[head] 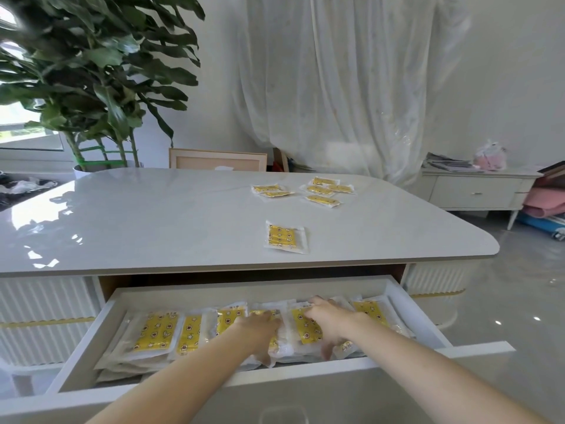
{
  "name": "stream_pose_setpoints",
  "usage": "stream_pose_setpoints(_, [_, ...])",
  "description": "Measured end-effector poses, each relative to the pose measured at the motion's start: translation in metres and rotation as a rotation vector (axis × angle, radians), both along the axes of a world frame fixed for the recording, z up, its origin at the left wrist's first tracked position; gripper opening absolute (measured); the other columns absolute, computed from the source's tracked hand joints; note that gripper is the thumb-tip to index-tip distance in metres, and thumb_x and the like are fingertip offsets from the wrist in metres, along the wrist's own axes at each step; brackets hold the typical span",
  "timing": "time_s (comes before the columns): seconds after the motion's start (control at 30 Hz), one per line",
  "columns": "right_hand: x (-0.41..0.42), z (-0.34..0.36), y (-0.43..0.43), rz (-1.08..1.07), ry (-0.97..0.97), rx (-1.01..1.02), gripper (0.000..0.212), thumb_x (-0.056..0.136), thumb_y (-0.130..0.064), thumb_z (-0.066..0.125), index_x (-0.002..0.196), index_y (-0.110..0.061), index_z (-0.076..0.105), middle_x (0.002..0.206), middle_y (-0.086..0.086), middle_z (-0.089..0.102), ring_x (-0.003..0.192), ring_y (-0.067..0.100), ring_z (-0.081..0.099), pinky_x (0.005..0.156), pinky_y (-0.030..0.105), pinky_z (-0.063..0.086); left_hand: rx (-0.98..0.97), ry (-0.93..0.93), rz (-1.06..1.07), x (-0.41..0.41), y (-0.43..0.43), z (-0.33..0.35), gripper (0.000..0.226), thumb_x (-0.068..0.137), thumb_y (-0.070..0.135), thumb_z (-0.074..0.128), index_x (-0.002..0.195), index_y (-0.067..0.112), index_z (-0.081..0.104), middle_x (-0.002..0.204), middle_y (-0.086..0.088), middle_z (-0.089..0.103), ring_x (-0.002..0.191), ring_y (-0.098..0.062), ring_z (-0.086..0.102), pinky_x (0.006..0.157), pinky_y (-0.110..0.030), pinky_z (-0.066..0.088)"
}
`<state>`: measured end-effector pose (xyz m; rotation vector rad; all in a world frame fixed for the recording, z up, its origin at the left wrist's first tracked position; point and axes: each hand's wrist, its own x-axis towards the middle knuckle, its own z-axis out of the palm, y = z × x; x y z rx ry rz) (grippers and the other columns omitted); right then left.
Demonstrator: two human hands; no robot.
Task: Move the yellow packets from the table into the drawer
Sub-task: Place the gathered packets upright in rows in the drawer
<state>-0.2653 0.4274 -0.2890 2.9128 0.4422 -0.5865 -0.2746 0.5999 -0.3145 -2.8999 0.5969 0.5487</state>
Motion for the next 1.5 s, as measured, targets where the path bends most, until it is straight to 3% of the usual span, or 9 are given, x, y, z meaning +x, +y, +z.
stream_pose_setpoints(0.13, [0.001,-0.004,0.004,0.006,-0.038,-0.02,0.082,0.072,-0.035,0.081,0.137,-0.001,0.045,0.147,0.012,0.03,0.131,0.032,0.038,0.108,0.041,0.038,-0.015,0.021,-0.001,-0.001,0.002,0.004,0.084,0.084,0.04,0.066,0.15,0.017,0.019,0.158,-0.002,0.017,0.142,-0.028,0.027,0.11,-0.049,0.033])
stream_pose_setpoints(0.2, [0.0,0.0,0.004,0.028,-0.031,-0.046,0.082,0.072,-0.038,0.081,0.136,-0.002,0.046,0.143,0.011,0.034,0.127,0.031,0.043,0.105,0.039,0.042,-0.036,0.047,0.013,-0.003,0.003,0.01,0.079,0.085,0.041,0.064,0.148,0.015,0.025,0.154,-0.003,0.028,0.138,-0.027,0.035,0.109,-0.045,0.036])
stream_pose_setpoints(0.3, [-0.002,0.015,0.004,0.05,-0.012,-0.052,0.081,0.072,-0.041,0.08,0.139,-0.009,0.045,0.137,0.008,0.046,0.121,0.028,0.051,0.098,0.039,0.047,-0.047,0.063,0.032,-0.008,0.006,0.021,0.066,0.089,0.039,0.059,0.144,0.014,0.034,0.143,-0.004,0.044,0.127,-0.027,0.047,0.103,-0.039,0.042])
stream_pose_setpoints(0.4, [-0.001,0.042,0.004,0.005,0.013,0.078,0.07,0.079,-0.036,0.075,0.14,-0.018,0.047,0.138,0.003,0.051,0.121,0.024,0.054,0.1,0.039,0.047,-0.077,0.043,0.052,-0.012,0.012,0.042,0.064,0.091,0.038,0.055,0.147,0.017,0.031,0.146,-0.003,0.042,0.131,-0.025,0.043,0.107,-0.04,0.039])
stream_pose_setpoints(0.57, [-0.004,0.096,0.006,-0.033,-0.091,0.239,0.039,0.087,-0.028,0.065,0.125,-0.019,0.063,0.129,-0.001,0.06,0.113,0.018,0.059,0.099,0.035,0.048,-0.226,-0.105,0.072,-0.023,0.033,0.106,0.052,0.094,0.033,0.051,0.143,0.019,0.038,0.14,-0.001,0.049,0.127,-0.019,0.047,0.105,-0.033,0.04])
stream_pose_setpoints(0.83, [-0.007,0.144,0.005,-0.138,-0.325,0.417,0.03,0.088,-0.015,0.055,0.116,-0.019,0.067,0.121,-0.002,0.063,0.109,0.018,0.059,0.096,0.034,0.049,-0.336,-0.307,0.162,-0.026,0.066,0.172,0.041,0.094,0.028,0.05,0.135,0.022,0.047,0.129,0.004,0.057,0.119,-0.016,0.051,0.099,-0.029,0.041])
stream_pose_setpoints(1.17, [0.046,0.148,-0.007,-0.277,-0.475,0.536,0.041,0.091,-0.016,0.051,0.132,-0.02,0.053,0.138,0.001,0.05,0.126,0.019,0.048,0.099,0.03,0.043,-0.468,-0.313,0.174,0.025,0.042,0.172,0.053,0.096,0.039,0.044,0.145,0.025,0.032,0.147,-0.004,0.037,0.134,-0.024,0.038,0.11,-0.041,0.035])
stream_pose_setpoints(1.4, [0.12,0.128,-0.015,-0.36,-0.481,0.513,0.044,0.095,-0.017,0.045,0.139,-0.019,0.042,0.147,0.002,0.036,0.136,0.023,0.03,0.102,0.038,0.04,-0.46,-0.147,0.162,0.084,0.013,0.136,0.067,0.09,0.062,0.04,0.149,0.042,0.013,0.16,0.01,-0.001,0.148,-0.027,-0.006,0.117,-0.055,0.008])
stream_pose_setpoints(1.5, [0.153,0.113,-0.018,-0.368,-0.476,0.476,0.047,0.096,-0.019,0.043,0.143,-0.018,0.036,0.149,0.002,0.031,0.138,0.023,0.026,0.103,0.038,0.038,-0.401,-0.102,0.138,0.113,0.004,0.117,0.064,0.089,0.065,0.035,0.147,0.047,0.013,0.159,0.013,-0.004,0.147,-0.027,-0.01,0.116,-0.057,-0.001])
